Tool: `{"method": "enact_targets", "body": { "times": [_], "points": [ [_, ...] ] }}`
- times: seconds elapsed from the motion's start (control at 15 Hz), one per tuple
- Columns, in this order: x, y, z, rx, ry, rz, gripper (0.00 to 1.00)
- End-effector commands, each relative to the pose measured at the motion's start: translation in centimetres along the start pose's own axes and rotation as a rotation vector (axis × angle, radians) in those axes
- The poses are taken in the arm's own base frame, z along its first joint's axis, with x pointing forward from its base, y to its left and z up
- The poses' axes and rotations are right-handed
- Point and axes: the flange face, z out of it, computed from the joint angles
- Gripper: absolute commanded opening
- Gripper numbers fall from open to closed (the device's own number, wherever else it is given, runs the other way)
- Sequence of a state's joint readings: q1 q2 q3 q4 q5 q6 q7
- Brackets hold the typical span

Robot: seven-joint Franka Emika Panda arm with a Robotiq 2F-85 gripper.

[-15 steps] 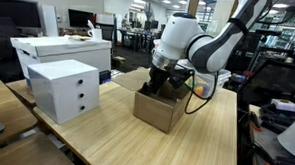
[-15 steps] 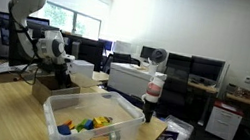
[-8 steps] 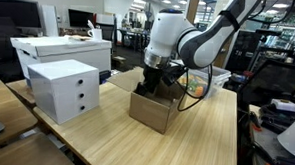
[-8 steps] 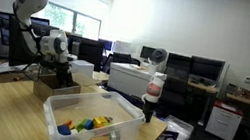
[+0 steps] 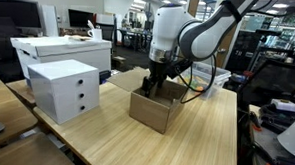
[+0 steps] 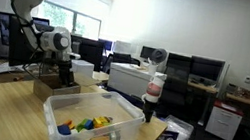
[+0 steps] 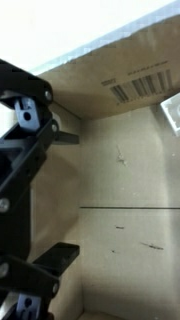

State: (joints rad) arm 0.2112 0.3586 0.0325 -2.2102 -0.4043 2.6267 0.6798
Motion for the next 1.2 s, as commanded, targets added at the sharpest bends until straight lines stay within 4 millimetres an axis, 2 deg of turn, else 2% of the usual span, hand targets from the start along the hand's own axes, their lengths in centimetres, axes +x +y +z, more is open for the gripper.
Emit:
{"method": "enact_targets", "body": {
  "times": [0.0, 0.27, 0.67, 1.13],
  "points": [
    [-3.0, 3.0, -0.4, 0.023, -0.059, 0.036, 1.00],
    [-5.0, 4.2, 0.3, 0.083, -0.166, 0.147, 1.00],
    [-5.4, 4.6, 0.5, 0.151, -0.229, 0.216, 1.00],
    [-6.0, 5.4, 1.3, 0.099, -0.296, 0.222, 1.00]
  ]
}}
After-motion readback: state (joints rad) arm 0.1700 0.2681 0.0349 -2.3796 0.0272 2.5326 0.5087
